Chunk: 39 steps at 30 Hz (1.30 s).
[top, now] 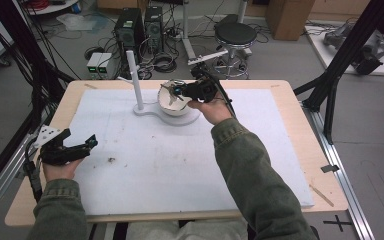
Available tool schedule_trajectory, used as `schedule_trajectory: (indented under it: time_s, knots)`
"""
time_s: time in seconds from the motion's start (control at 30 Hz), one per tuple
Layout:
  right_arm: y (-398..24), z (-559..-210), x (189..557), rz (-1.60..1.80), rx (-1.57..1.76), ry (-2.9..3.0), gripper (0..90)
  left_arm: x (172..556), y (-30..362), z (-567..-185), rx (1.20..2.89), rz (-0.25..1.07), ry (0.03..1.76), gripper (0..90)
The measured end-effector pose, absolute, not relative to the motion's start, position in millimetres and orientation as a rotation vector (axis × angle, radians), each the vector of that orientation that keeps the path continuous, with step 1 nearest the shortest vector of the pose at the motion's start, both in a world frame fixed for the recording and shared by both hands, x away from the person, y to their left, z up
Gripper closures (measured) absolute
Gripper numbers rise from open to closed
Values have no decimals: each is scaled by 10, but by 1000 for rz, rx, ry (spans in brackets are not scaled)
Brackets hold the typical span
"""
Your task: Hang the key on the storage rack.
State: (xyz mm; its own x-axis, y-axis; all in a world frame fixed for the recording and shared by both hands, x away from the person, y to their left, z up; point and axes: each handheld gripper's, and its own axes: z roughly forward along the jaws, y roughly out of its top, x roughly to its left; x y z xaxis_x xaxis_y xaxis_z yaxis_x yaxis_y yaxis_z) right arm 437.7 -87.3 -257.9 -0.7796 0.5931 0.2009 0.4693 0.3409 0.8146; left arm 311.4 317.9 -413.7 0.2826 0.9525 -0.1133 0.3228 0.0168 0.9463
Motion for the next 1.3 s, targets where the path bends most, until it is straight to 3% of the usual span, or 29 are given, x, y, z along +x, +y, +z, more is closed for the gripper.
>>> schedule_trajectory:
  time_s: [0.97, 1.3]
  knots:
    - [-341, -2283, 4562, 1517, 904, 2498, 852, 3182, 3132, -4157, 1538, 753, 1224, 17]
    - [-123, -2331, 4714, 1519, 916, 2520, 852, 3183, 3145, -4156, 1532, 751, 1224, 17]
